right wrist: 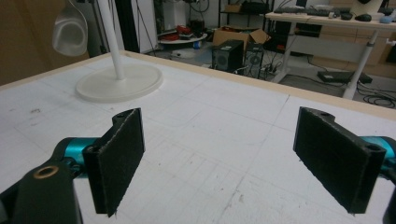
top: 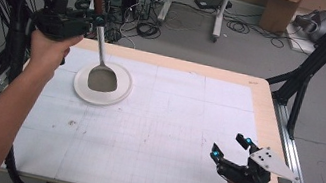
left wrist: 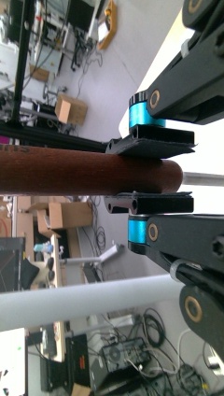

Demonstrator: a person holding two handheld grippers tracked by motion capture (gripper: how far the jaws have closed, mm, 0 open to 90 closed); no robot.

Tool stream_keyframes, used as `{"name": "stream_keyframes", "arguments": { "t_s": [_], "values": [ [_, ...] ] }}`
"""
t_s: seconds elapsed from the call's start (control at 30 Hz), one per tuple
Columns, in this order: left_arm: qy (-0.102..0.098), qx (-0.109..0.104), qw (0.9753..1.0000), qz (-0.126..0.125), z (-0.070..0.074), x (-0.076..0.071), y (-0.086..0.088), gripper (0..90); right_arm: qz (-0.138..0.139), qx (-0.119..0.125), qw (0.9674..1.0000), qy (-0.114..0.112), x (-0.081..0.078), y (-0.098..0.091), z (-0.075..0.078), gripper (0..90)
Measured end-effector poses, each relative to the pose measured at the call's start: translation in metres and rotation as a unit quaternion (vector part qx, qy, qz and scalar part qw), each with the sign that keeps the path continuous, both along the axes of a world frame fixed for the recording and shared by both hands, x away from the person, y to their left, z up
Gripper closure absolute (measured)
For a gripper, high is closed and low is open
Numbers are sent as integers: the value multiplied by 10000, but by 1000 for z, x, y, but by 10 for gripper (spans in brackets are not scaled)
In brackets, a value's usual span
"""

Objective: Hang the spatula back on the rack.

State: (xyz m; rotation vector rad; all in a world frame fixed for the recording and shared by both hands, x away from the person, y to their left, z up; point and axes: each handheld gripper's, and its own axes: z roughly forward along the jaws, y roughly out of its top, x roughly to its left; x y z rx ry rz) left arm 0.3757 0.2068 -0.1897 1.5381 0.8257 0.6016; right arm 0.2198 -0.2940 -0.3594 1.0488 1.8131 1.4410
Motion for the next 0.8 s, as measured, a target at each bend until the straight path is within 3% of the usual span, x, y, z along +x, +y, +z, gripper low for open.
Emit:
{"name": "stream_keyframes", "arguments": {
  "t_s": [0.43,0.67,0.8],
  "values": [
    [111,-10,9995,291,-4,17,-1,735,57,37,10000,-14,-1,-1,1,154],
    [178,82,9992,347,-6,21,-1,734,49,56,10000,13,-1,-2,0,154],
    [113,135,9992,352,-8,20,-2,731,50,71,10000,18,-1,-2,-1,154]
  ]
}}
